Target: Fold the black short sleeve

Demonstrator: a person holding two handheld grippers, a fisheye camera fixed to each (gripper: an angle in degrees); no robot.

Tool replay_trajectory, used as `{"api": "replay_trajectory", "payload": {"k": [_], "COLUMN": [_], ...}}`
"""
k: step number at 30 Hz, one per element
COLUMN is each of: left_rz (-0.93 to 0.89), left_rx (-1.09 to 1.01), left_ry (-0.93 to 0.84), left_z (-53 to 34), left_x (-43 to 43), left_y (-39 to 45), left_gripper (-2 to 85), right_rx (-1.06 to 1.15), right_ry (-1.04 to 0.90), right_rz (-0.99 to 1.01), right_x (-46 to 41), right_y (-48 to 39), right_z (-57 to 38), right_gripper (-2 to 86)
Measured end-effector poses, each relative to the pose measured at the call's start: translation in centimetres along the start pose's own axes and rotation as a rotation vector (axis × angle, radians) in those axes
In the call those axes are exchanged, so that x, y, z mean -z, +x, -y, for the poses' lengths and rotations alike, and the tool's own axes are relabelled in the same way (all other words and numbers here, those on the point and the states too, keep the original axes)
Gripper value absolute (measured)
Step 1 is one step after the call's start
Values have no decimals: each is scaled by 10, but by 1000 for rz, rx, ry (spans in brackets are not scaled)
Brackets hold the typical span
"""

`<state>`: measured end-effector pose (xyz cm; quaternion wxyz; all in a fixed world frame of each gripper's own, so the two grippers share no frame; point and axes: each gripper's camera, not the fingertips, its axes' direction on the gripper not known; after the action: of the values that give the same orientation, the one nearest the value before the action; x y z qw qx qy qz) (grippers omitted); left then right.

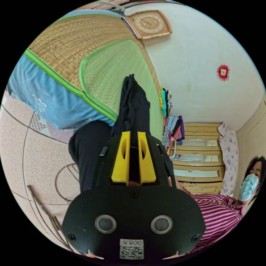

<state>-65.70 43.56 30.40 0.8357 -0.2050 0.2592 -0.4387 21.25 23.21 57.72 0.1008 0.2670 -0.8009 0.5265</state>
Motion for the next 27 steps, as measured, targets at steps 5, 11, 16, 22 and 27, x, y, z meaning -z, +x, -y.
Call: {"api": "replay_trajectory", "payload": {"k": [5,11,16,22,27], "left_rz": [39,17,61,8,-125], "left_rx": [10,-57,-136,-155,-126], "left_ry": [-79,-184,-290,-345,-334], "left_z": [16,33,41,41,32], "left_x": [-14,-34,-51,-60,-58], "left_y": [-9,6,27,38,36], "left_gripper": [99,113,117,121,131], "right_rx": [-8,-15,-12,-19,-22], "right_ry": [1,-1,-2,5,8], "right_rz": [-4,-17,-24,-22,-25], "right_x": [-5,-12,-21,-30,-37], "right_y": [-5,-15,-25,-34,-43], "right_z": [9,23,39,54,68], "right_gripper": [18,18,18,17,17]}}
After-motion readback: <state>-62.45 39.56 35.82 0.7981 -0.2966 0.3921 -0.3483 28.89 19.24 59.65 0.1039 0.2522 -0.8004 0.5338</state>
